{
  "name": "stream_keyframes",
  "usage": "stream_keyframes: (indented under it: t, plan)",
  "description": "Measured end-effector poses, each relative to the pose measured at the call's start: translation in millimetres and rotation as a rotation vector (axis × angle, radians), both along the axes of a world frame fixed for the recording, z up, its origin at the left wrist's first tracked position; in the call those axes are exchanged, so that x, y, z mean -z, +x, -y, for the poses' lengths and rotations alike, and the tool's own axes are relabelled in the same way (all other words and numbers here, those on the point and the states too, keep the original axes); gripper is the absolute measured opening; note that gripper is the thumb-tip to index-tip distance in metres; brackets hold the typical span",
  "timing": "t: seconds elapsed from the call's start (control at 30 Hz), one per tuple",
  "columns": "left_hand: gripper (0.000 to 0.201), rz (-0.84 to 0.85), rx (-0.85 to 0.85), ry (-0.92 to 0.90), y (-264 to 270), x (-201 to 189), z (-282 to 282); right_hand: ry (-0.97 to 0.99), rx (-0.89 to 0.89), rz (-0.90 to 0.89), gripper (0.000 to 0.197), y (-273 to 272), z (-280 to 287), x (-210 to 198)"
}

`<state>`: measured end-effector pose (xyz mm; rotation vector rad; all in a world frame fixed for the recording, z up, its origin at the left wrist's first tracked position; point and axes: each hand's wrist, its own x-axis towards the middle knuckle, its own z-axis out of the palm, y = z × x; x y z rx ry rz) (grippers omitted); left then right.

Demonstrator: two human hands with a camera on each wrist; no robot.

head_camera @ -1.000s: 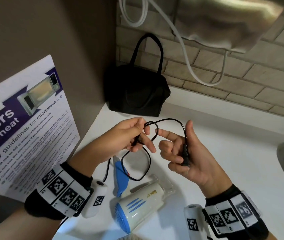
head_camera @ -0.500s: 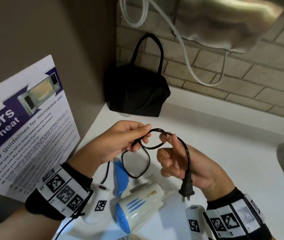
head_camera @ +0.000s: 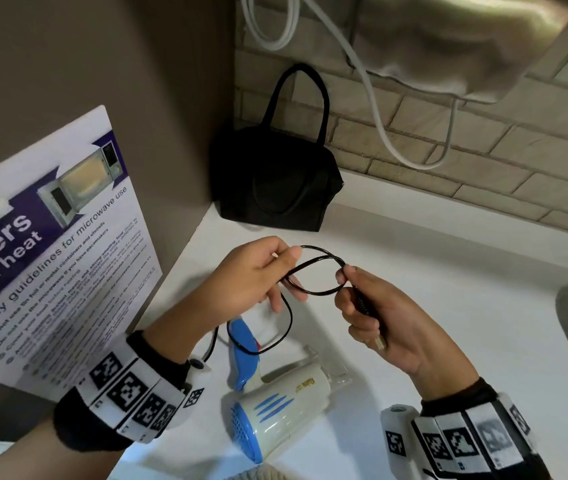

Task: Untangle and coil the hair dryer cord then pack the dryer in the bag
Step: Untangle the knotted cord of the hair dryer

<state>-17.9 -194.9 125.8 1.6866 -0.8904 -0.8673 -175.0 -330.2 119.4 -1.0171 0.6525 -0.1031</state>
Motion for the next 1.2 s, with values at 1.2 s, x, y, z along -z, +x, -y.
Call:
stream_keyframes:
  t: [1.2]
  plan:
    - [0.02,0.256,-0.051,-0.124,-2,15,-1,-0.131,-0.006,0.089,0.058,1,-21,-14]
